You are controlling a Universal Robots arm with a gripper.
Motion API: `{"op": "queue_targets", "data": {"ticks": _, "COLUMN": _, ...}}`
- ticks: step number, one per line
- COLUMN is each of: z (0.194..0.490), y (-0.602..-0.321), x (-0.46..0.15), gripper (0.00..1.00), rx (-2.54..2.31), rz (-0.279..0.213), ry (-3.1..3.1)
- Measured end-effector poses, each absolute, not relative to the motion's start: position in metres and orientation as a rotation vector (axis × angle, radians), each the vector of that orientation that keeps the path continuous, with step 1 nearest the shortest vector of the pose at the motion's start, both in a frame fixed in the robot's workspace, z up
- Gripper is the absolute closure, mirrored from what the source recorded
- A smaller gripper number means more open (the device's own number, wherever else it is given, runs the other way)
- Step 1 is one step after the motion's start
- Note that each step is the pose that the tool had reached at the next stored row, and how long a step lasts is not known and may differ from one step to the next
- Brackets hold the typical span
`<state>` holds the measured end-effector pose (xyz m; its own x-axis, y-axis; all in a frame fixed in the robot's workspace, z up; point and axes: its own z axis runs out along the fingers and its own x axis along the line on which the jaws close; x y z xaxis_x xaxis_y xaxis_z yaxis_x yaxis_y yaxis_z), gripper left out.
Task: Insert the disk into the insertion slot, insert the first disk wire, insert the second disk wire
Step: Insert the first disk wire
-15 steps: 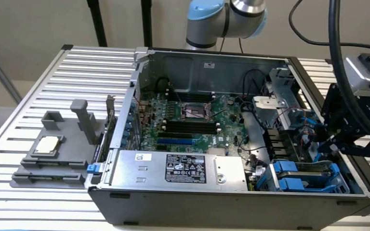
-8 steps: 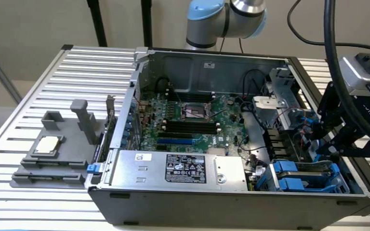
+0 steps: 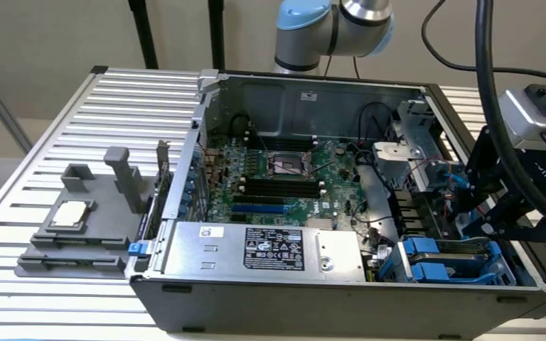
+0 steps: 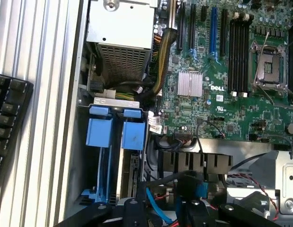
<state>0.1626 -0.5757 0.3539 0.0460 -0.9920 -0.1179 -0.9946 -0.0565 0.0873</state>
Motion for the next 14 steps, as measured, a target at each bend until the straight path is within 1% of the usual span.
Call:
{"op": "queue_targets", "data": {"ticks": 7, "z": 0.353, "y": -0.592, "x": 0.174, "gripper": 0.63, "rx": -2.263, "rz": 0.252, "ry": 2.152}}
{"op": "queue_targets", "data": {"ticks": 14, "z": 0.347, "y": -0.595, "x": 0.184, "gripper": 0.63, "rx": -2.262, "rz": 0.264, "ry": 2.142}}
